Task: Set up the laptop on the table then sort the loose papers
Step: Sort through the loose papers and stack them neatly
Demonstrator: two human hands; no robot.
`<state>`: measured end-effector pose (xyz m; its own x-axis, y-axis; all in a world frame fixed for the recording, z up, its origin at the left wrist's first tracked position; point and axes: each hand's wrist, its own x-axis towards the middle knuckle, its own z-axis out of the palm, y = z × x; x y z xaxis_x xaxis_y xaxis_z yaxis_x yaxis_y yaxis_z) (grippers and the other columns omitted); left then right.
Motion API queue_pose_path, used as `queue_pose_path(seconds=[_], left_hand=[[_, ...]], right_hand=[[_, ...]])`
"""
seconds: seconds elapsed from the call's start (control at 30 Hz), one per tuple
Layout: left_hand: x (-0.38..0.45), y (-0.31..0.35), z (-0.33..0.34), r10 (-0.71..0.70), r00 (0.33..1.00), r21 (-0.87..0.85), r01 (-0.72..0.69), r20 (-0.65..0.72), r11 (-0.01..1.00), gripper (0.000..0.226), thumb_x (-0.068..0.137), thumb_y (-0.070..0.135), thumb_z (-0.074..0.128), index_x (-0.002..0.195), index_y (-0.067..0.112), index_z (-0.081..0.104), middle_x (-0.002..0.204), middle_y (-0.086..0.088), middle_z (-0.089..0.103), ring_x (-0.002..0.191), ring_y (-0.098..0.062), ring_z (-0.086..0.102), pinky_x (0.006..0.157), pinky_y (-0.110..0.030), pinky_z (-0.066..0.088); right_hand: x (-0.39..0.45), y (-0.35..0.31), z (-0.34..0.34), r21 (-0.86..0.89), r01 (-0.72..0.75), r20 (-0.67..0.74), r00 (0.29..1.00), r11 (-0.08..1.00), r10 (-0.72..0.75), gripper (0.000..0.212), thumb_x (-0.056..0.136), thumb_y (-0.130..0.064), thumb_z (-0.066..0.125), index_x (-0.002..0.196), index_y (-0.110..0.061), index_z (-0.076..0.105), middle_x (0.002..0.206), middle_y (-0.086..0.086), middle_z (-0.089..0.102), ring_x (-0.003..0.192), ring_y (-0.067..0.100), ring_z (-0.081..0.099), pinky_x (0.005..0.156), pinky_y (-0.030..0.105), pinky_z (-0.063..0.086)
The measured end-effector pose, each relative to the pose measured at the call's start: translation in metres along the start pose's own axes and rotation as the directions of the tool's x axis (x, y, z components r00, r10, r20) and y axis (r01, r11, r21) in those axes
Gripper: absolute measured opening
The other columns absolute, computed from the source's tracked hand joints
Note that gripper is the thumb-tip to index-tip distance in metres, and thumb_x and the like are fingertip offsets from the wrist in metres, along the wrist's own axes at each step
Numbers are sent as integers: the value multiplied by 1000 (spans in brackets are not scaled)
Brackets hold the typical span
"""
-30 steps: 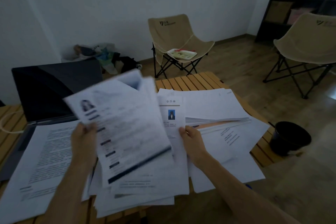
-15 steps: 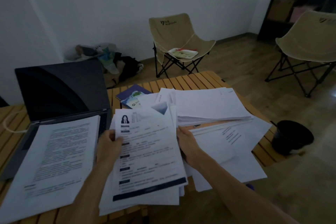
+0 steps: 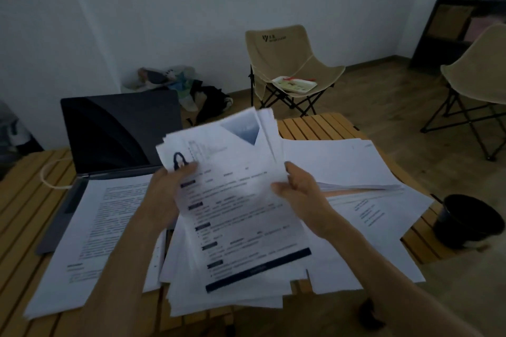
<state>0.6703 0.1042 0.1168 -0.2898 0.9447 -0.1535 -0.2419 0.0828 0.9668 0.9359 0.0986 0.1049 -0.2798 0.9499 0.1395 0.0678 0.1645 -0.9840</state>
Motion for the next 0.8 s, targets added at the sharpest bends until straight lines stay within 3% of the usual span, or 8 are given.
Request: queue_pose_path(seconds=[0.07, 0.13, 0.23, 0.4, 0.5, 0.57, 0.67, 0.8], left_hand=[[-8, 38, 9, 161, 986, -36, -159, 49, 987, 13, 86, 8, 69, 90, 18, 77, 97, -7, 77, 89, -29, 73, 80, -48, 59], [-19, 68, 14, 331, 939, -82, -324, 91, 942, 15, 84, 10, 70, 91, 20, 78, 105, -7, 75, 96, -28, 72, 83, -44, 59], [-35, 76, 9, 410, 902, -52, -406, 135, 912, 23, 74, 29, 75, 95, 20, 77, 102, -3, 76, 95, -26, 72, 77, -40, 60], [-39, 30, -6, 234, 939, 145, -276, 253, 950, 30, 82, 25, 71, 112, 18, 72, 114, -4, 73, 103, -25, 70, 87, -42, 58], [-33, 27, -4, 267, 944, 169, -300, 194, 939, 26, 89, 7, 66, 114, 13, 70, 111, -3, 74, 101, -23, 70, 86, -40, 58], [-26, 32, -3, 314, 941, 214, -334, 122, 918, 26, 91, 1, 59, 110, 15, 70, 107, -2, 74, 97, -20, 71, 81, -36, 58], [-7, 22, -11, 278, 960, 387, -248, -23, 888, 19, 91, 5, 59, 107, 13, 64, 102, -5, 70, 94, -24, 67, 82, -42, 57], [11, -26, -23, 95, 994, 643, -43, -47, 765, 26, 92, 12, 60, 117, 16, 58, 108, -8, 65, 83, -21, 62, 77, -41, 54]], right_hand=[[2, -30, -3, 114, 71, 31, 997, 991, -75, 27, 95, -3, 58, 119, -12, 62, 114, 8, 71, 107, 29, 69, 87, 47, 58], [3, -46, -3, 135, 95, 41, 994, 986, -101, 32, 92, -3, 63, 122, -15, 63, 117, 4, 72, 109, 23, 68, 87, 39, 59], [-1, -28, 1, 60, -44, 94, 995, 997, 38, 36, 84, -8, 76, 119, -14, 68, 112, 4, 74, 108, 23, 69, 89, 41, 59], [-21, 32, 27, 27, -177, 139, 975, 984, 171, 43, 81, 2, 76, 113, -26, 69, 111, 1, 73, 108, 20, 68, 93, 41, 58], [-18, 32, 35, 95, -205, 19, 979, 974, 204, 41, 84, 10, 67, 104, -25, 71, 105, -2, 75, 104, 20, 68, 82, 23, 57], [-12, 26, 34, 92, -228, -29, 972, 969, 232, 37, 85, 8, 64, 103, -24, 71, 106, -3, 75, 105, 20, 69, 85, 26, 57], [-10, 19, 24, -41, -299, 60, 952, 953, 301, 27, 89, -4, 65, 112, -18, 70, 109, 1, 75, 101, 21, 71, 89, 37, 58], [-21, 25, 1, -358, -411, 140, 864, 838, 484, 10, 95, -11, 61, 103, -6, 66, 90, 10, 77, 78, 24, 75, 60, 27, 55]])
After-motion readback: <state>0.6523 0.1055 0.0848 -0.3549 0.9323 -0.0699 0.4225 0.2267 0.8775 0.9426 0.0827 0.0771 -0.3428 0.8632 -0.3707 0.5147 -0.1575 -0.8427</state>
